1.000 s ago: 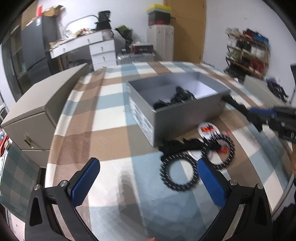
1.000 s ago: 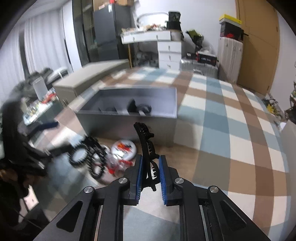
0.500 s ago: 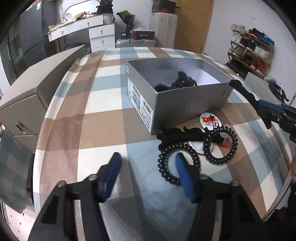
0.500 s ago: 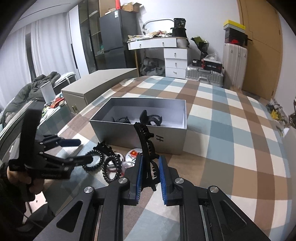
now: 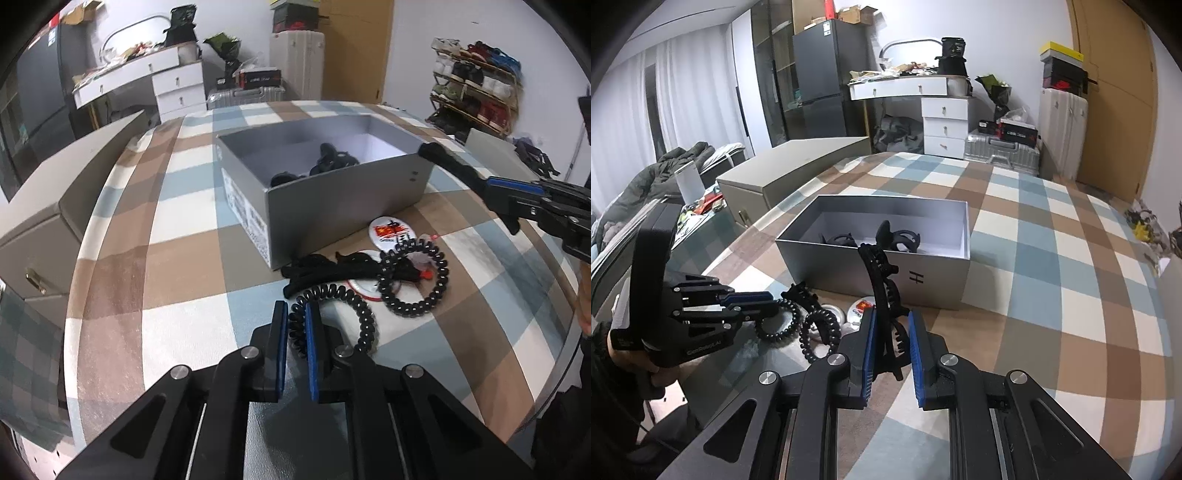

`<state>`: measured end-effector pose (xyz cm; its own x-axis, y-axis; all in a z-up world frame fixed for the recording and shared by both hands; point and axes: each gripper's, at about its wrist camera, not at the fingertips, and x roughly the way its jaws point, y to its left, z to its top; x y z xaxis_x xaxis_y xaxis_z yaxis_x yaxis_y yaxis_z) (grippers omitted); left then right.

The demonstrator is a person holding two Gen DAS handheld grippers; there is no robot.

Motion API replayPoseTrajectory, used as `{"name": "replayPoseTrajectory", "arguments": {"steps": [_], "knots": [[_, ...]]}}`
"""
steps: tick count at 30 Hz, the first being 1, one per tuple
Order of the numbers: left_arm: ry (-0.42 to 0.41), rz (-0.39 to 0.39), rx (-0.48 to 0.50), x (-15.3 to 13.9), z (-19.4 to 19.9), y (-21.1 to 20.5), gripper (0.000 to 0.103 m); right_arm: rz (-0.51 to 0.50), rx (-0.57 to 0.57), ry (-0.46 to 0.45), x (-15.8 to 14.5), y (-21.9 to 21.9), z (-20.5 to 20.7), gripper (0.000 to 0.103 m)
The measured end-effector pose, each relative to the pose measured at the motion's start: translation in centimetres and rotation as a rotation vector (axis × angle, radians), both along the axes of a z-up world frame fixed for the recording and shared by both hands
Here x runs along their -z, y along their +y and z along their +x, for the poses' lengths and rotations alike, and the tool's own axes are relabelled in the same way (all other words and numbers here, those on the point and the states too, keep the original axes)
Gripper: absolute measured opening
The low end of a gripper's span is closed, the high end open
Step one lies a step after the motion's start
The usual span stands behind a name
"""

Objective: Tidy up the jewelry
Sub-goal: 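Grasp a black coiled hair tie with the left tool while the right holds its clip, then carry the clip and hair tie into the grey box and open both tools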

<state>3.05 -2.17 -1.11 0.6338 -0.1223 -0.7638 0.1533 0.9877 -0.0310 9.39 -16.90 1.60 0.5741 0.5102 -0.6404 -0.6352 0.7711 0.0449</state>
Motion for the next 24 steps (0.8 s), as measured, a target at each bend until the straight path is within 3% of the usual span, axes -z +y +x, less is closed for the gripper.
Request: {"name": "replayPoseTrajectory", "arguments": {"steps": [5,15,24], "knots": [[-0.049,-0.003,0.020,-1.3,-0.5,0.1,0.005,0.020,-0.001,-0.015,-0.4,-0.2,-0.1,0.016],[-0.168,-0.081,0.005,-4.1,-0.9,1.2,0.005,0.065,0.027,-0.031,-1.1,-0.8,0.1,0.016],[-0.231,-0.077,-0.029,-5.5,1.3,1.3,0.005,0.146,0.091,-0.049,-2.2,-0.2,2.1,0.016]]}}
